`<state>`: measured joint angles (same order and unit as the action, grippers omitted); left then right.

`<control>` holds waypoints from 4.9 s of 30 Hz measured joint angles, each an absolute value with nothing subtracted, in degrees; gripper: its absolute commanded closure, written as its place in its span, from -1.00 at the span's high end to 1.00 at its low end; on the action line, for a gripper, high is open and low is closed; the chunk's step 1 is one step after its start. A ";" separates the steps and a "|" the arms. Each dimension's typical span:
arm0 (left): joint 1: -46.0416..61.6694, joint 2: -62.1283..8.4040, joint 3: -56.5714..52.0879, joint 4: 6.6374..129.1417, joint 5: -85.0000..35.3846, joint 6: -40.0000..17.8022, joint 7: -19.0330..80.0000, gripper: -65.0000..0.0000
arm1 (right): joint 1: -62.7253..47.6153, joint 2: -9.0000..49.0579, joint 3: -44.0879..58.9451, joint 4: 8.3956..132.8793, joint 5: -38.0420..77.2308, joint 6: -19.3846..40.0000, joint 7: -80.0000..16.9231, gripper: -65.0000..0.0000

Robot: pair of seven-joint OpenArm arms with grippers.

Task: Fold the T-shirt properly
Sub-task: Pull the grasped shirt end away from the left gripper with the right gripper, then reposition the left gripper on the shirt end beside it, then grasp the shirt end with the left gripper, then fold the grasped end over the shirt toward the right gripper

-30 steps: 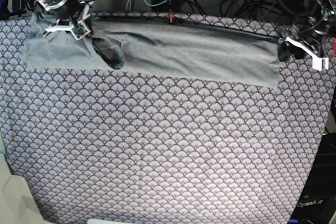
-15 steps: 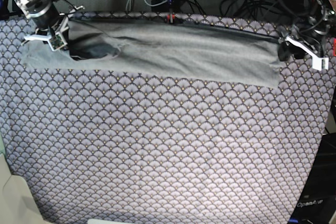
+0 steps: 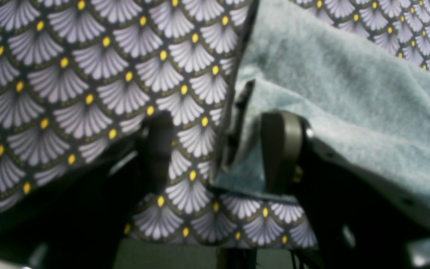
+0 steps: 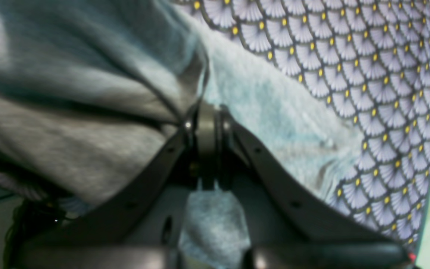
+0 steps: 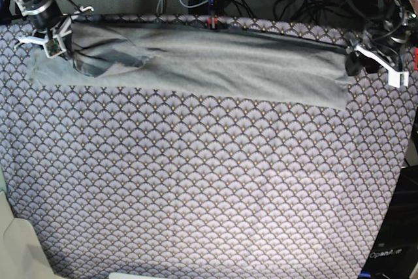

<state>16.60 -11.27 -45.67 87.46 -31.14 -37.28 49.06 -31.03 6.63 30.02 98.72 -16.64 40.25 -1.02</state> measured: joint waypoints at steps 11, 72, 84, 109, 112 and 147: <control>15.88 -11.27 -45.67 87.44 -31.09 -37.26 49.10 0.12 | -30.48 6.63 30.11 94.24 -16.69 40.23 1.10 -1.00; 12.49 -12.62 -50.39 84.25 -30.89 -37.50 49.06 0.30 | -18.55 4.10 45.71 82.11 -16.75 40.25 1.10 -0.17; 10.50 -12.19 -42.22 82.59 -31.59 -37.54 49.10 0.30 | -18.00 3.79 45.69 81.47 -16.67 40.23 1.37 -0.17; 9.13 -10.41 -41.63 74.56 -34.04 -37.98 44.95 0.30 | -17.98 3.81 43.70 81.47 -16.49 39.77 1.56 -0.17; 9.89 -10.09 -41.71 74.63 -34.61 -38.17 44.45 0.30 | -17.98 3.79 43.70 81.47 -16.49 39.77 1.56 -0.17; 8.91 -7.57 -37.63 78.13 -33.52 -37.41 52.56 -1.00 | -16.84 3.62 43.70 81.36 -16.69 39.81 1.17 -0.17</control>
